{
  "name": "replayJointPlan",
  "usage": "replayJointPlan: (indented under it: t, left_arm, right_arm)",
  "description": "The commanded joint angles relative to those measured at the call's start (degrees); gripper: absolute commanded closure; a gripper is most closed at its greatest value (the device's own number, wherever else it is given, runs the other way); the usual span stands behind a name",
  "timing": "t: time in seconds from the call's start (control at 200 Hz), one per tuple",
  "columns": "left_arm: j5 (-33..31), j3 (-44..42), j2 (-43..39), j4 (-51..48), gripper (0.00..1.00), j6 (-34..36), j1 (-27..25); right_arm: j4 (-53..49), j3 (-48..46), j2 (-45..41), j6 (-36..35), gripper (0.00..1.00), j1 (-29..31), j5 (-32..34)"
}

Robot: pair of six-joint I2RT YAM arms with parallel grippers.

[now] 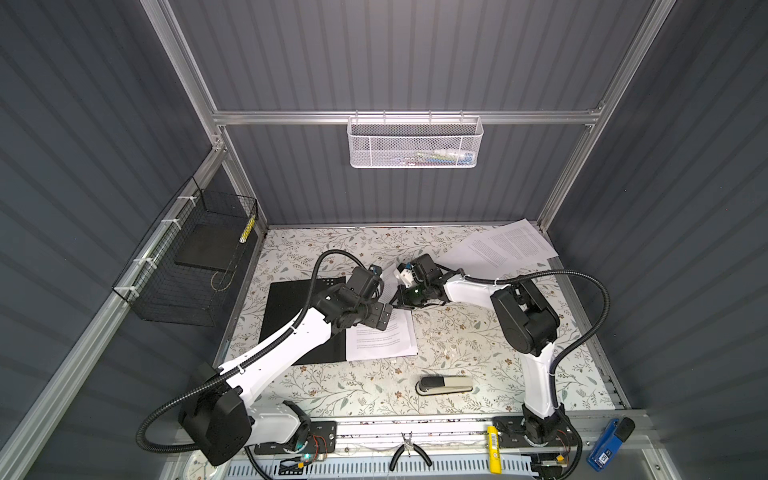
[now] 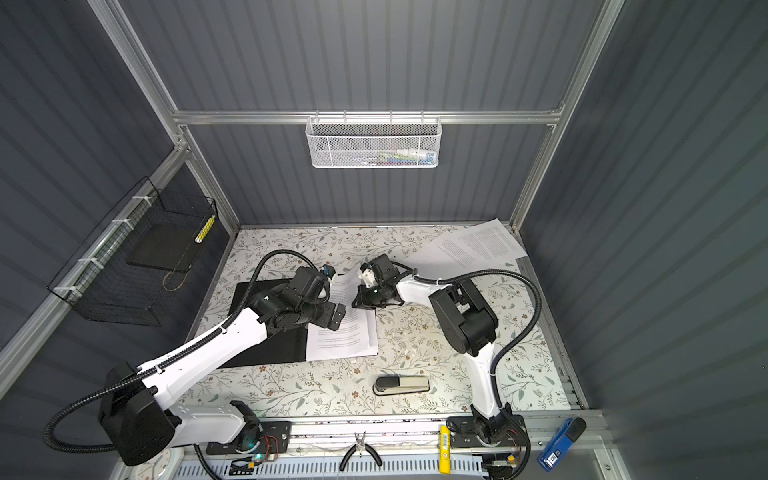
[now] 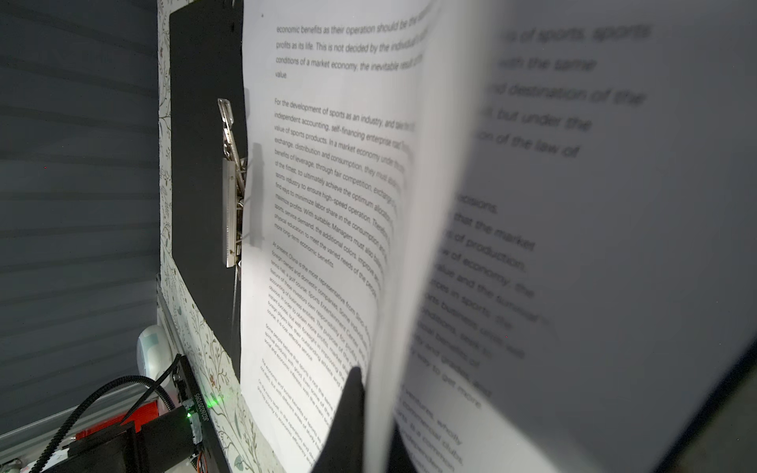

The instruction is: Put the files into the folder

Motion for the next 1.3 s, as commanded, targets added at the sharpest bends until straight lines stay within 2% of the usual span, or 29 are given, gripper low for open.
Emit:
replayJointPlan:
  t: [0.0, 0.295, 0.435, 0.64, 0.72, 0.725, 0.735, 0.74, 0.76, 0.84, 0.951, 1.046, 1.296]
  left_arm:
    - [0.99, 1.85, 0.52, -1.02, 0.0, -0.45, 0.39]
    - [1.14, 1.85, 0.61, -1.0, 0.0, -0.41, 0.39]
    - [1.18, 1.85, 0.48, -1.03, 0.0, -0.27, 0.41]
    - [1.28, 1.72, -0.04, -0.99, 0.0, -0.29, 0.39]
    - [1.26, 1.63, -0.3, -0.95, 0.0, -0.29, 0.39]
    - [1.3, 1.61, -0.31, -0.93, 0.0, -0.23, 0.44]
    - [1.26, 1.59, -0.38, -0.91, 0.0, -0.24, 0.4]
    - [1.26, 1.59, -0.39, -0.91, 0.0, -0.25, 0.4]
    - [1.29, 1.59, -0.4, -0.93, 0.0, -0.19, 0.4]
    - [1.37, 1.62, -0.58, -0.87, 0.0, -0.19, 0.39]
    - [1.78, 1.6, -0.68, -0.73, 0.0, -0.21, 0.39]
    - [2.0, 1.59, -0.74, -0.66, 0.0, -0.14, 0.39]
    - [1.96, 1.5, -0.84, -0.56, 0.0, -0.01, 0.42]
  right_arm:
    - [-0.01, 1.02, -0.1, -0.33, 0.86, 0.36, -0.72]
    - [-0.46, 0.7, -1.08, -0.49, 0.72, 0.37, 0.39]
    - [-1.03, -0.32, -2.96, -1.16, 0.61, 0.4, 2.41]
    - [-5.84, -1.75, -6.95, -3.25, 0.44, -0.45, 9.94]
    - [-8.06, -3.23, -9.47, -3.15, 0.3, -2.03, 14.87]
    - [-8.14, -3.37, -9.66, -3.15, 0.26, -2.21, 15.65]
    - [-8.42, -3.63, -10.03, -3.08, 0.09, -2.46, 16.65]
    - [-8.45, -3.79, -10.16, -3.07, 0.05, -2.65, 17.02]
    - [-8.94, -4.34, -10.77, -2.95, 0.01, -3.34, 18.4]
    - [-11.14, -5.58, -12.57, -1.22, 0.01, -7.3, 22.73]
    - [-12.27, -6.06, -12.97, 1.0, 0.01, -14.04, 23.31]
    - [-11.56, -5.25, -12.68, 1.23, 0.01, -17.52, 24.2]
    - [-17.57, 7.84, -2.41, 2.24, 0.01, -22.75, 23.84]
